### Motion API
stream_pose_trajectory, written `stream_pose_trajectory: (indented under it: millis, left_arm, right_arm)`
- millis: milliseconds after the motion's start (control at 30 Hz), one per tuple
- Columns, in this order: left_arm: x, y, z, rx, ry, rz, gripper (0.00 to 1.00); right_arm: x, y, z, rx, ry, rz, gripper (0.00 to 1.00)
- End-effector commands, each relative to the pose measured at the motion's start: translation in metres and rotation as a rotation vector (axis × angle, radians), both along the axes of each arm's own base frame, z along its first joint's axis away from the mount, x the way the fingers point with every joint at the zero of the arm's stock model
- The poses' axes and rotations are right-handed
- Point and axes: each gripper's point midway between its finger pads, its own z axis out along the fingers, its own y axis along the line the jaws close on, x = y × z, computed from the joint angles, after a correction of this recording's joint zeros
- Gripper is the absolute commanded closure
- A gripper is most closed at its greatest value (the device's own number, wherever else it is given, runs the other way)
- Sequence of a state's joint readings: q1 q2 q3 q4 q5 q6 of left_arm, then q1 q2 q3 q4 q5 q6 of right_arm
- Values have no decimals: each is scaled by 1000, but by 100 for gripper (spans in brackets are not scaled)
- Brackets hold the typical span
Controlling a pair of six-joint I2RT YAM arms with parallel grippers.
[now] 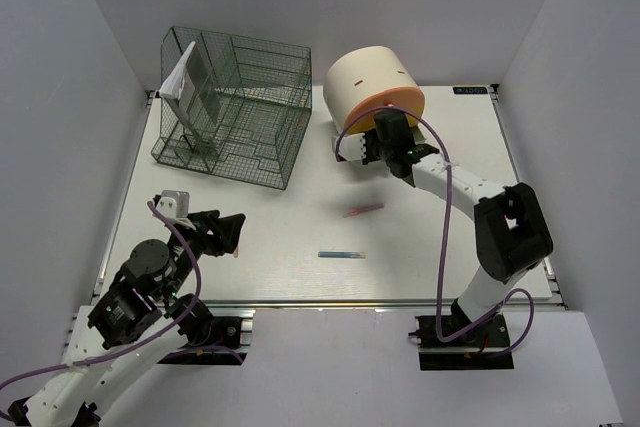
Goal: Organize the desk
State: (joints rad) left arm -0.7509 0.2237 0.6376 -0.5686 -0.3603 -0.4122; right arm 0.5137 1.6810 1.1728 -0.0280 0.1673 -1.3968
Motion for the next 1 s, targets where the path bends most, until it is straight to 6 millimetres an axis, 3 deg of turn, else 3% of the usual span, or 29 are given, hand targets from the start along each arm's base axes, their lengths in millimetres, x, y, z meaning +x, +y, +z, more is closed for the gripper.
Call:
stream_pose_trajectory:
  millis: [0,233,400,533,733,833,867,933,967]
  left_arm:
    - [2,0,-3,8,12,7,26]
    - [2,-1,-4,13,16,6,26]
    - [3,-2,-6,17,21,4,26]
    - [5,-4,-8,25,28,4,26]
    - [9,-8,-17,59,65,7,26]
    - [15,-6,-27,84,118,45,29]
    - [16,-5,-31,97,143,61,33]
    - [23,0,-47,146,220,126,52]
    - [26,2,-52,168,248,151,60]
  right_arm:
    - [2,5,6,-1,18,41,100]
    - [-4,10,-6,5,56,73,96]
    - [-1,10,-15,-9,78,62,79]
    - [0,8,-12,14,80,48,68]
    - [-1,9,6,85,56,44,65]
    - [-8,13,29,202,43,21,67]
    - [-18,19,48,357,62,-5,74]
    - [-35,25,67,552,128,-43,90]
    - [-51,23,79,787,222,-168,100]
